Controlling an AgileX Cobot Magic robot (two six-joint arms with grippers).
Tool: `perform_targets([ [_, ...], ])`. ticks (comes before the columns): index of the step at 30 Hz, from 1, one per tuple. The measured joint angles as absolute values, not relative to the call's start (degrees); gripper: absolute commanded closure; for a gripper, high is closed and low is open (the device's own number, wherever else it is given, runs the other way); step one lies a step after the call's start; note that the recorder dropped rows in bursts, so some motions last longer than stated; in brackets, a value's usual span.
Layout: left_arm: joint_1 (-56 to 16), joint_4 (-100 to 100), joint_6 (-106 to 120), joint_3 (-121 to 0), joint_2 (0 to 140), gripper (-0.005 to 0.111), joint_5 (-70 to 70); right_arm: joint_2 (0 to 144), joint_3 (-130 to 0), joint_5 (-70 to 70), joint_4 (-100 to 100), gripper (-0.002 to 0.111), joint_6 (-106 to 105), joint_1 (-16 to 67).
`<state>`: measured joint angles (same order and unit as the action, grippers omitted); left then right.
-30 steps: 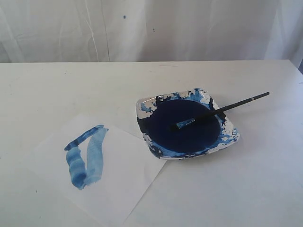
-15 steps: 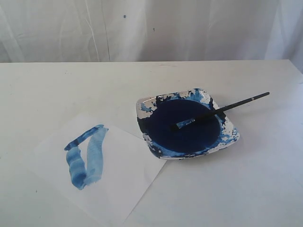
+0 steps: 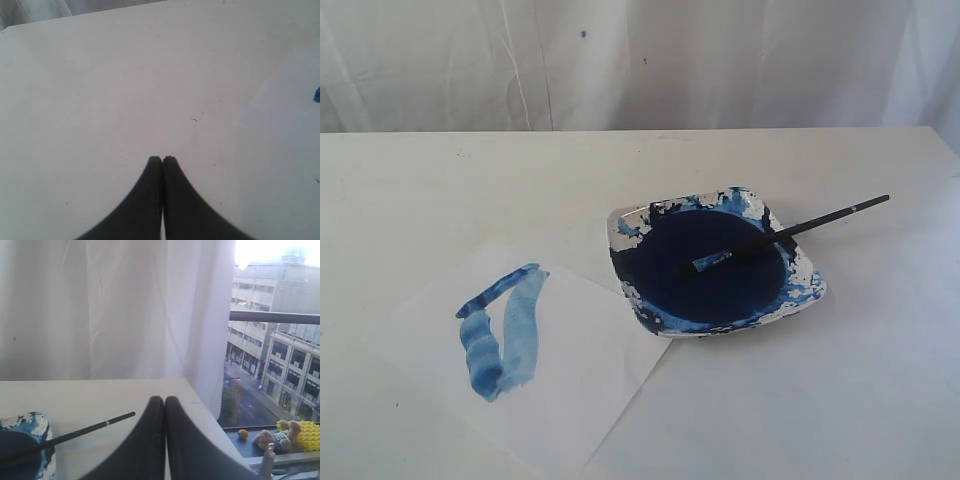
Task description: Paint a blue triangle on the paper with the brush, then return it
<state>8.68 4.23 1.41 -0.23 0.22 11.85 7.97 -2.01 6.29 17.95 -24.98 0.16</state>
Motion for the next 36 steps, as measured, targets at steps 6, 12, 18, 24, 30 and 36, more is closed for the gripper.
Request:
perform_targets([
  [6,8.68,4.23,1.41,-0.23,0.22,0.107,11.85,3.73,-0.33,6.85,18.04,0.108,-24.98,-0.05],
  [12,8.68,4.23,1.41,-0.23,0.22,0.107,11.85,0.95,-0.28,0.0,17.77,0.108,-25.12,-0.05],
  [18,8.68,4.32,1.41,-0.23,0.22,0.107,11.8,0.39,-0.28,-6.48,15.76,0.108,-25.68,-0.4],
  [24,8.68,4.32,1.41,-0.23,0.22,0.107,11.8,0.39,-0.28,-10.87,14.07,0.108,-25.95,-0.4],
  [30,8.68,4.32,1.41,-0.23,0.22,0.107,11.8,0.39,-0.28,-16.09,7.3,0.108,-18.1,-0.4],
  [36,8.68,4.32,1.41,-0.23,0.22,0.107,11.8,0.39,-0.28,-17.7,-6.19,0.108,2.38,-0.4],
])
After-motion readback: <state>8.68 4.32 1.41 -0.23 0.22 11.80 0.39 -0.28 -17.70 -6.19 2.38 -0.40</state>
